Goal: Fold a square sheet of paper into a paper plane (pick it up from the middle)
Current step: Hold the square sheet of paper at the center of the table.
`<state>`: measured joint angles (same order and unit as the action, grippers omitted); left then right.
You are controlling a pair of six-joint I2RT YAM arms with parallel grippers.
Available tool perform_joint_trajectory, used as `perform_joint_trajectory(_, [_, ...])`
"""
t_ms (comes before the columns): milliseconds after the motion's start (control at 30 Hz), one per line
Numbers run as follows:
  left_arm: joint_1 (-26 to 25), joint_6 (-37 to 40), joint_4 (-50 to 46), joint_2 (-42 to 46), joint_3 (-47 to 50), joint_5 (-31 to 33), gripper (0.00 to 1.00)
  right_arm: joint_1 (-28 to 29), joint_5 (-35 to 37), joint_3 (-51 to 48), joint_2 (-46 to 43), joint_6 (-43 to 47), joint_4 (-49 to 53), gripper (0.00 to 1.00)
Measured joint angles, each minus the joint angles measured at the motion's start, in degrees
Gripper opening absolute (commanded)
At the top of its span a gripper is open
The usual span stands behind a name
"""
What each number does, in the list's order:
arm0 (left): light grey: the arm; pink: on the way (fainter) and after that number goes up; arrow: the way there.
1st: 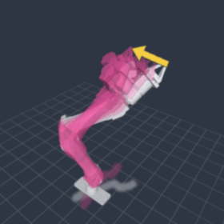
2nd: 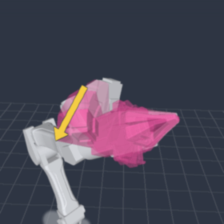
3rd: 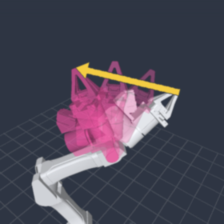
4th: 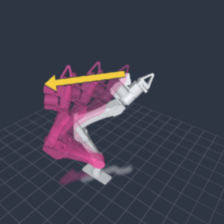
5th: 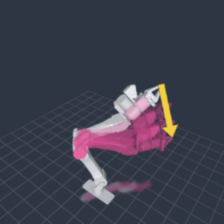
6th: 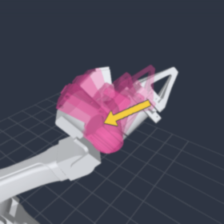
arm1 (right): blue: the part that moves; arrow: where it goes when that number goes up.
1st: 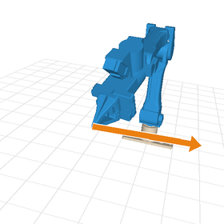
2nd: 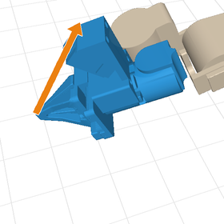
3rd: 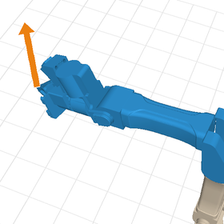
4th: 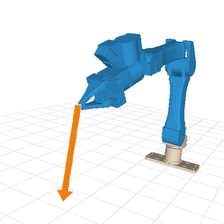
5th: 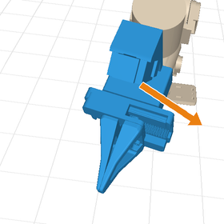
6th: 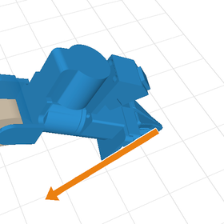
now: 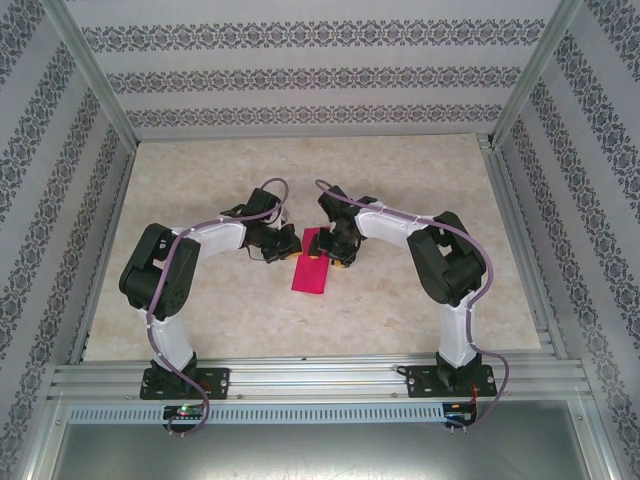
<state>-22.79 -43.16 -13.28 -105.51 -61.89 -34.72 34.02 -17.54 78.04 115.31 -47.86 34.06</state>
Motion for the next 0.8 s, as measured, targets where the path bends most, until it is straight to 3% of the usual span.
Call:
perform_joint_trajectory(233, [0.0,0.0,-0.3,0.3,0.0,2.0,0.0,0.0,0.2,0.0,0.0,0.0,0.0,0.58])
perform_joint_trajectory(600, [0.0,-1.7,-2.4,9.2,2.4,13.7,0.0,0.0,0.2,0.0,0.0,-0.3,0.0,0.58])
perform_joint_trajectory(800, [0.0,-1.9,-1.9,8.9,3.0,12.0,0.0,0.0,0.2,0.0,0.1,-0.2,0.0,0.58])
